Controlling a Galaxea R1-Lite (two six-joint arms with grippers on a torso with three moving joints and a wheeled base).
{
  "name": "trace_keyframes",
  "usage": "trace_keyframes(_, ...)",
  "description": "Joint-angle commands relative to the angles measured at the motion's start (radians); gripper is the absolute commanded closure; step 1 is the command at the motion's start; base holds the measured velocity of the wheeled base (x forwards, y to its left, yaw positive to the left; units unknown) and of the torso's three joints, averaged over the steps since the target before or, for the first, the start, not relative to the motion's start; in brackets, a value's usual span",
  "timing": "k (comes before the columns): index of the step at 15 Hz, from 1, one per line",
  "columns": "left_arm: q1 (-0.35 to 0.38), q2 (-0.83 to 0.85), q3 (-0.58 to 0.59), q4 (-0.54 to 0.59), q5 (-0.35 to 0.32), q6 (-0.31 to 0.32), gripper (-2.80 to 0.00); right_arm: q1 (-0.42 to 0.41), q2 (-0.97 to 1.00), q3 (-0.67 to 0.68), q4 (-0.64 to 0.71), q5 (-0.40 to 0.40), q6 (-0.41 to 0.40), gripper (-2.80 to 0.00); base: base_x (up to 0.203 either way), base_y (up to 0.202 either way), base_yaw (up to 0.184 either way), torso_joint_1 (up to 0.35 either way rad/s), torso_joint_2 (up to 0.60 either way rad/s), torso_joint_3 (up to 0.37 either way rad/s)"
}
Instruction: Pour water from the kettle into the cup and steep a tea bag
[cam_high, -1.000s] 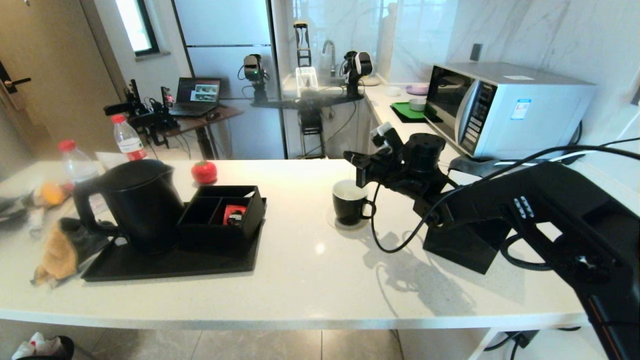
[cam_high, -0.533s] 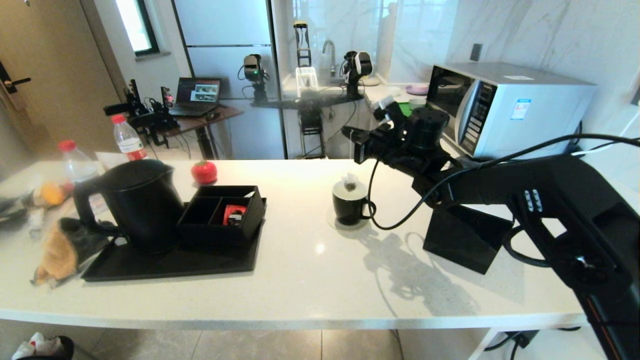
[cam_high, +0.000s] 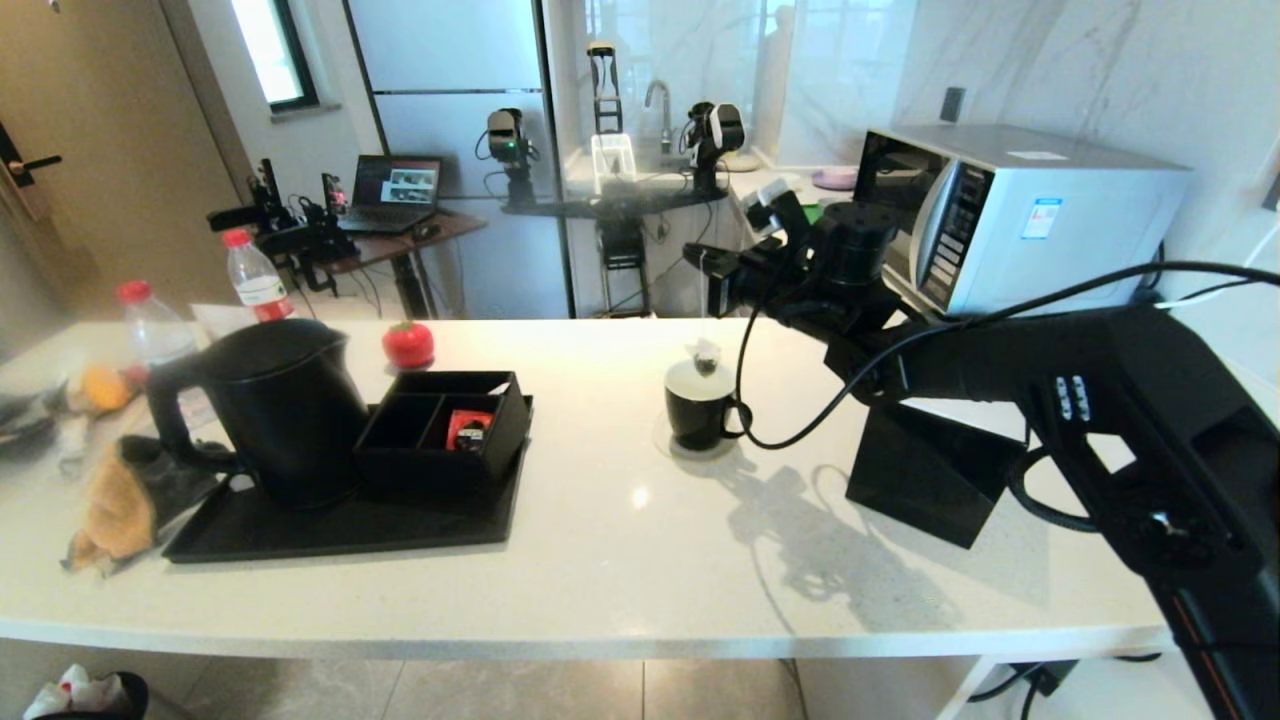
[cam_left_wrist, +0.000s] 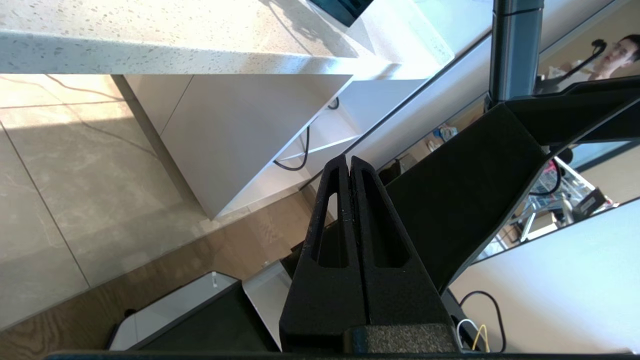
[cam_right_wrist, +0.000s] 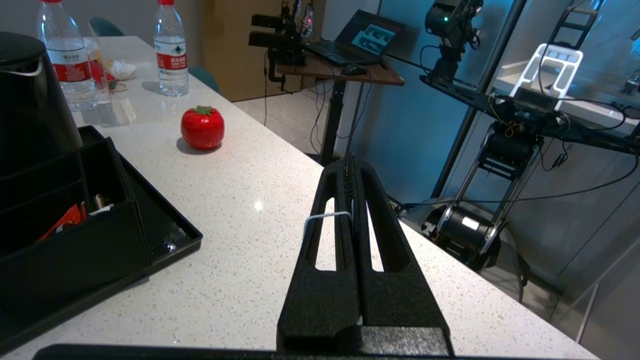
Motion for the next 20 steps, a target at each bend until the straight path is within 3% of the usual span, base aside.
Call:
trace_keyframes(1, 0.002, 0.000, 0.000, 0.001, 0.000, -0.005, 0.00, 0.000, 0.016, 0.010, -0.014, 0.004, -0.001, 0.00, 0.000, 0.000, 0.000, 0.000, 0.00, 0.000)
trace_keyframes(6, 0.070, 0.001, 0.000, 0.001, -0.002, 0.002, 0.00, -0.001, 0.058, 0.012, -0.085, 0.009, 0.007, 0.00, 0.000, 0.000, 0.000, 0.000, 0.00, 0.000)
trace_keyframes(9, 0.155, 0.095, 0.000, 0.001, -0.001, -0.001, 0.00, -0.001, 0.087, 0.030, -0.140, 0.009, 0.008, 0.00, 0.000, 0.000, 0.000, 0.000, 0.00, 0.000)
trace_keyframes(14, 0.177, 0.287, 0.000, 0.001, -0.001, -0.003, 0.00, 0.002, 0.124, 0.103, -0.235, 0.012, 0.008, 0.00, 0.000, 0.000, 0.000, 0.000, 0.00, 0.000)
trace_keyframes(17, 0.319, 0.435, 0.000, 0.002, -0.002, 0.000, 0.00, 0.000, 0.133, 0.101, -0.239, 0.013, 0.008, 0.00, 0.000, 0.000, 0.000, 0.000, 0.00, 0.000)
trace_keyframes(20, 0.456, 0.431, 0.000, 0.002, -0.002, 0.001, 0.00, 0.000, 0.146, 0.101, -0.265, 0.014, 0.009, 0.00, 0.000, 0.000, 0.000, 0.000, 0.00, 0.000)
